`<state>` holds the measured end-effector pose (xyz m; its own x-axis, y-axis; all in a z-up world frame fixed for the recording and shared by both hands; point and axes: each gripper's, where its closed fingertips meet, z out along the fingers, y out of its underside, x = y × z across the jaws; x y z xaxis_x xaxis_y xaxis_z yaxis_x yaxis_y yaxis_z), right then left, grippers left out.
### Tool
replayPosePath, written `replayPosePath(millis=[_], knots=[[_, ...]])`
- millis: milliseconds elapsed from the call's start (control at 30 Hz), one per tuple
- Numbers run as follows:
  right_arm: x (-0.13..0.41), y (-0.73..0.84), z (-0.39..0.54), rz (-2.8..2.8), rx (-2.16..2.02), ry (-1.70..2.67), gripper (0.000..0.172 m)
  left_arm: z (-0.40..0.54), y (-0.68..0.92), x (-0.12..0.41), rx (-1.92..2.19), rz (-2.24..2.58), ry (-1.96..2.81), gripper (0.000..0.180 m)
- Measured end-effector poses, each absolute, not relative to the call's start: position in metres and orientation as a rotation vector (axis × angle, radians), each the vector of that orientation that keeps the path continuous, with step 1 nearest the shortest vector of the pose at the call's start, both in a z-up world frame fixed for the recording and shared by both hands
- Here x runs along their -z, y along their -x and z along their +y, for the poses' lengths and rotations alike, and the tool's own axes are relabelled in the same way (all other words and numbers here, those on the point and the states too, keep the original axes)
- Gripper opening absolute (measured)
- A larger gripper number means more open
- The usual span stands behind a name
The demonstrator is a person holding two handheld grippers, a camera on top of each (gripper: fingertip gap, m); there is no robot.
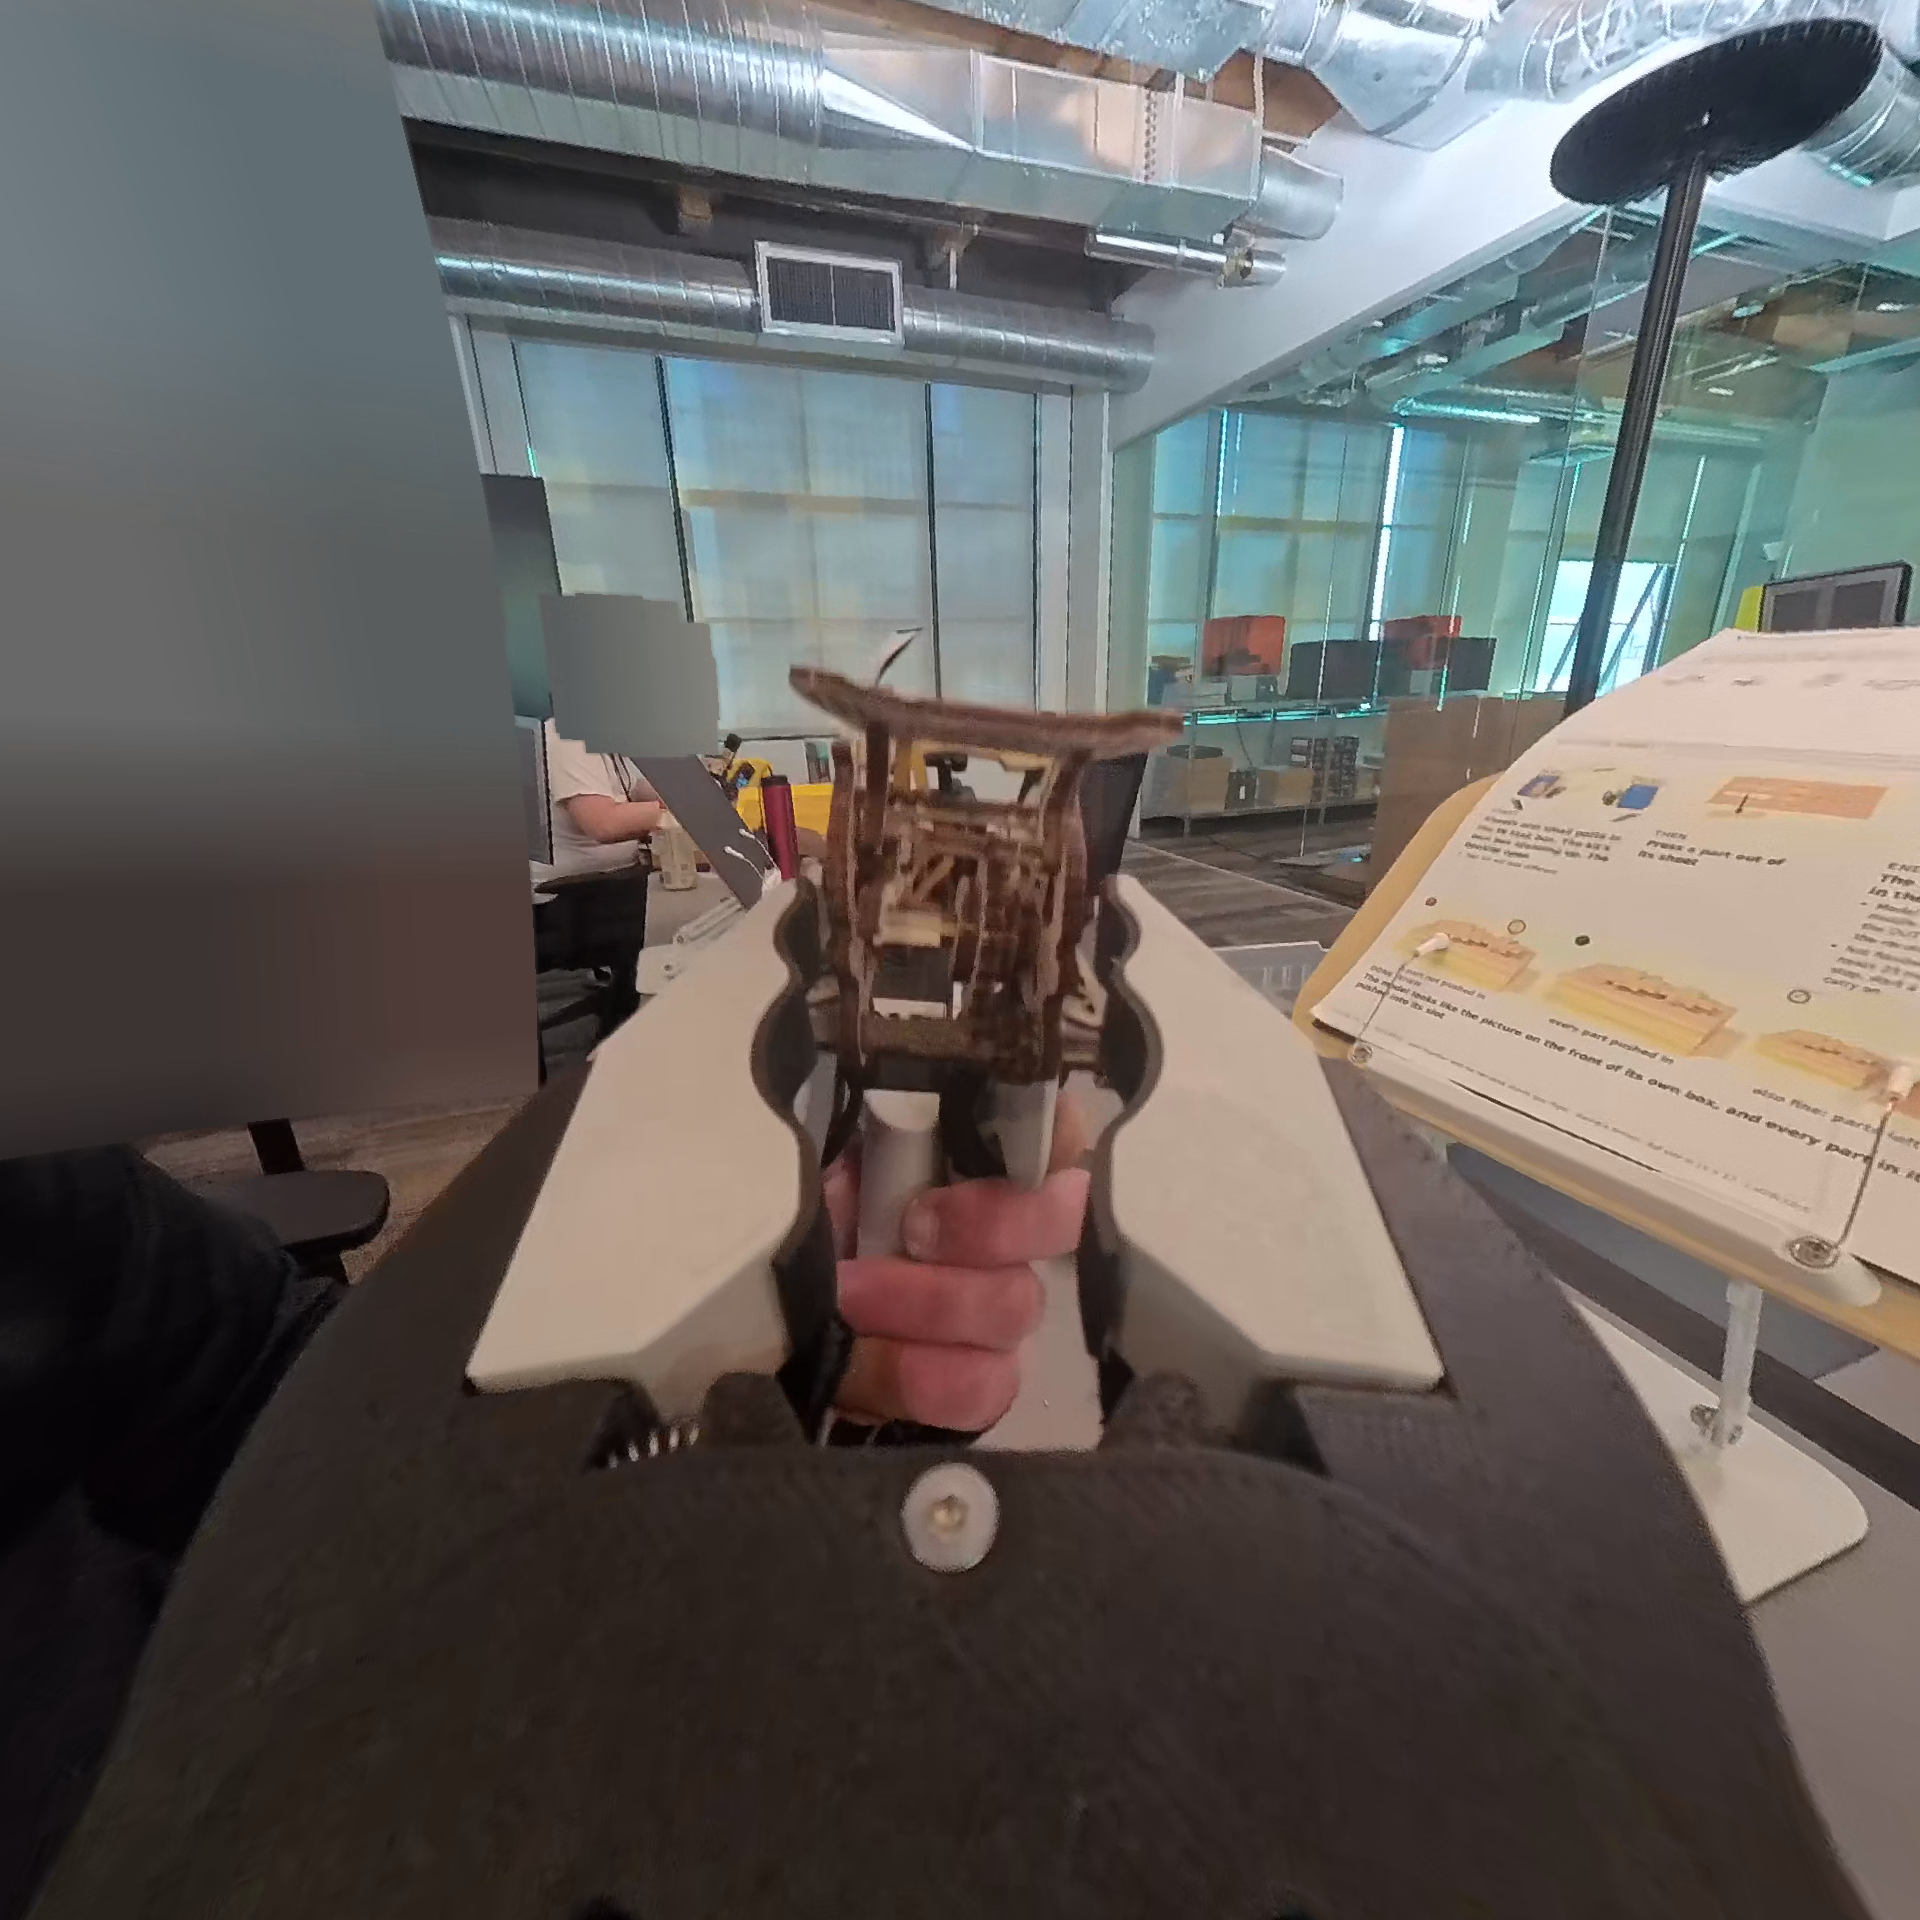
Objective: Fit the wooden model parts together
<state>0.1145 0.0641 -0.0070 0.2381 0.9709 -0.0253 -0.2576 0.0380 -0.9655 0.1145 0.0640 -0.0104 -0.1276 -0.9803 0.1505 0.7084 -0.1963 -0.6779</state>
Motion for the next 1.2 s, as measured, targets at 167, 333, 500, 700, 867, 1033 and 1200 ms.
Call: replayPosePath(millis=[167,333,500,700,867,1033,1200], knots=[[0.006,-0.112,0.065,-0.878,-1.114,1.138,0.054,0.064,-0.117,0.014,1.598,0.583,0.718,0.051],[0.006,-0.112,0.064,-0.893,-1.092,1.126,0.047,0.061,-0.12,0.018,1.563,0.632,0.725,0.051],[0.01,-0.112,0.062,-0.906,-1.075,1.113,0.046,0.059,-0.12,0.021,1.559,0.646,0.71,0.051],[0.016,-0.108,0.06,-0.951,-0.997,1.088,0.046,0.061,-0.108,0.019,1.564,0.626,0.691,0.055],[0.023,-0.103,0.059,-0.996,-0.975,1.09,0.048,0.06,-0.099,0.017,1.527,0.627,0.672,0.05],[0.02,-0.119,0.057,-1.028,-0.912,1.073,0.067,0.058,-0.091,0.014,1.433,0.646,0.666,0.05],[0.005,-0.127,0.044,-1.155,-0.685,1.011,0.056,0.056,-0.094,0.017,1.299,0.716,0.706,0.051]])
